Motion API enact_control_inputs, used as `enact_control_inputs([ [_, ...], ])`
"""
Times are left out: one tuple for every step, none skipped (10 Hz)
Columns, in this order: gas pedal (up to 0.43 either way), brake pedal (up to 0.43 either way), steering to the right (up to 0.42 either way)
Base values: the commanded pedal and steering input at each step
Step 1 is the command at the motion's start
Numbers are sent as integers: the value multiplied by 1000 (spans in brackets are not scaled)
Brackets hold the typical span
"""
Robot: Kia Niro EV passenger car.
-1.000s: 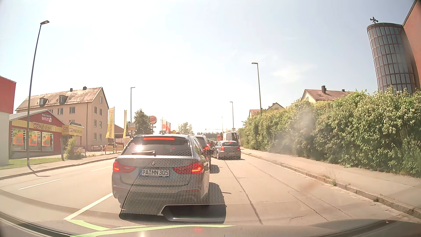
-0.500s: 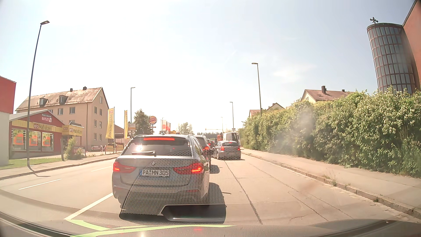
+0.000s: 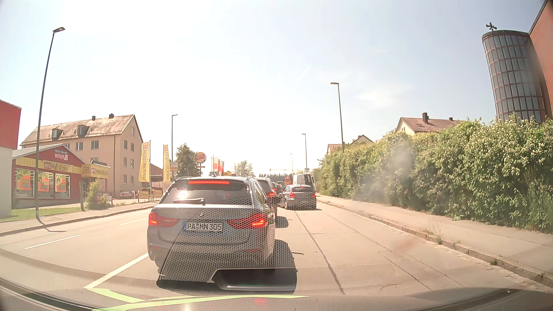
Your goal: Follow the waypoints while adhering to traffic rules and regulations
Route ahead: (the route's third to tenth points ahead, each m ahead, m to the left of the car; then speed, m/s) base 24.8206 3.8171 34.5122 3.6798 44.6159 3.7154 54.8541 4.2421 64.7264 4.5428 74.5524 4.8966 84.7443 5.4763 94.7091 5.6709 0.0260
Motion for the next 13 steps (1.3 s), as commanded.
enact_control_inputs([
  [0,451,-9],
  [0,445,-9],
  [0,396,-9],
  [0,372,-9],
  [0,372,-9],
  [0,366,-9],
  [0,366,-9],
  [0,366,-9],
  [0,360,-9],
  [0,360,-9],
  [0,360,-9],
  [0,360,-9],
  [0,360,-9],
])
